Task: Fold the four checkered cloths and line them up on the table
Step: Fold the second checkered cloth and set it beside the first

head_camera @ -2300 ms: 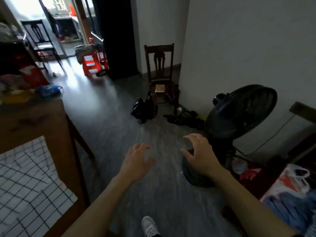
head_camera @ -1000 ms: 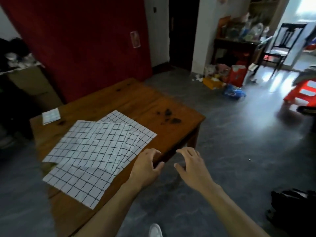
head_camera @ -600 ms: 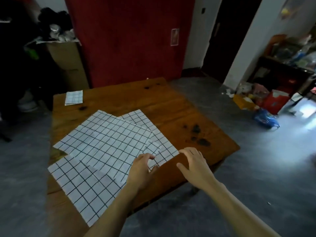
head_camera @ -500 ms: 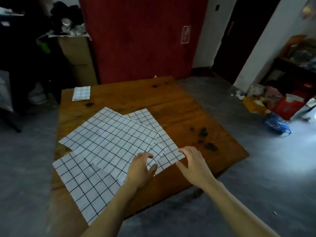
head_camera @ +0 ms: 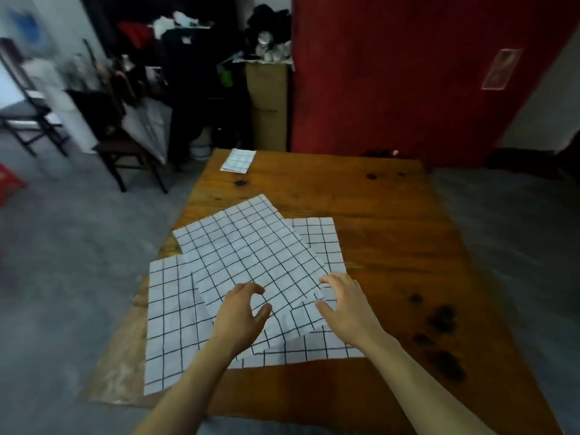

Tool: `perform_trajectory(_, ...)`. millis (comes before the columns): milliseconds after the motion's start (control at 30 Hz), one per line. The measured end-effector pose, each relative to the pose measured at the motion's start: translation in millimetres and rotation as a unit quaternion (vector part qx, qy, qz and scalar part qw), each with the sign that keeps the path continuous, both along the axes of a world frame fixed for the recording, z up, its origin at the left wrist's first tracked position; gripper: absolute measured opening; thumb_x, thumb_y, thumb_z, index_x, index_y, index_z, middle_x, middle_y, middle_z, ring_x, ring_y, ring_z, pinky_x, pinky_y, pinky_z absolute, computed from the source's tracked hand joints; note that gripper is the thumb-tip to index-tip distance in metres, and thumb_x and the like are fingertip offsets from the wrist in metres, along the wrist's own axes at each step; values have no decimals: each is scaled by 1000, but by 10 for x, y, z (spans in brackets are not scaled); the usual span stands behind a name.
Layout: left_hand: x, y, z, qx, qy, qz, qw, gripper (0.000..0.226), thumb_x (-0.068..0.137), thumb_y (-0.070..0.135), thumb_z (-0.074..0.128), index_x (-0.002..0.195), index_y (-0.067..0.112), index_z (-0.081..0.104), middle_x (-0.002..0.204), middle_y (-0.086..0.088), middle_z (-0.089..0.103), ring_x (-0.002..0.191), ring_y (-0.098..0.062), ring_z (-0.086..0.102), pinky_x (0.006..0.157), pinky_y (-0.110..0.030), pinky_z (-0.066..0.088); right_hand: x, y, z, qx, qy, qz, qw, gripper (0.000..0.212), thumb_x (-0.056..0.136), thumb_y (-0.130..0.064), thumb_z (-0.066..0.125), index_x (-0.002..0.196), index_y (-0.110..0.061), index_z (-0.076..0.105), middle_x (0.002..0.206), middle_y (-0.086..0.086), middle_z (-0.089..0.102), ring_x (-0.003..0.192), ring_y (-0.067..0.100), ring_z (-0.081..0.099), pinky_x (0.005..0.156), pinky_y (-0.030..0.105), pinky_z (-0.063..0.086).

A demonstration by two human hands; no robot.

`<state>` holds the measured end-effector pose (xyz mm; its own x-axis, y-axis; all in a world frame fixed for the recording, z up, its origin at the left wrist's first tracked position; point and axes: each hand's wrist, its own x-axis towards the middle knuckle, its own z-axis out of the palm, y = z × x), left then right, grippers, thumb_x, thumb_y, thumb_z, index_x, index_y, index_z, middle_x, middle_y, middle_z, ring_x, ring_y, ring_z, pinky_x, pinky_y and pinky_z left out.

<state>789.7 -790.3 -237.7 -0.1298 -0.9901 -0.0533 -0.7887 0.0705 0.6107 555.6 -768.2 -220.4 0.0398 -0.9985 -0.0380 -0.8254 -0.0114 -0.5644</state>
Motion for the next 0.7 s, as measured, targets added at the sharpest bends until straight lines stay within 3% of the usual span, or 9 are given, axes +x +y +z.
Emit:
perform_trajectory(200, -230, 57, 166, -17, -7, 93, 995, 34, 93, 36, 65, 124, 25, 57, 129, 6, 56, 120, -13, 51, 93, -27, 40, -348, -348, -2, -13, -5, 84, 996, 46, 96, -39, 54, 139, -25, 45, 140, -8, 41, 131, 10, 34, 106, 25, 31)
perform_trajectory(333, -211, 84, 147, 6, -24, 140, 990, 35, 91, 40, 65, 124, 28, 55, 131, 5, 56, 118, -12, 51, 92, -25, 40, -383, -466, -66, -15, -12, 119, 993, 47, 95, -40, 55, 139, -26, 45, 140, -9, 42, 133, 9, 33, 110, 28, 30)
perform_trajectory(500, -174, 153, 5, 22, -32, 159, 987, 37, 92, 41, 64, 125, 30, 54, 134, 6, 54, 112, -12, 53, 94, -26, 41, -277, -684, -134, -11, 0, 160, 987, 46, 94, -37, 56, 137, -24, 47, 136, -8, 44, 130, 11, 36, 109, 30, 34)
perform_trajectory(700, 39, 1, -238, 39, -29, 148, 988, 40, 93, 40, 63, 129, 29, 51, 137, 7, 50, 126, -12, 44, 99, -26, 38, -101, -870, -308, 7, 35, 162, 986, 44, 93, -36, 58, 135, -24, 49, 133, -8, 47, 127, 13, 40, 106, 30, 37)
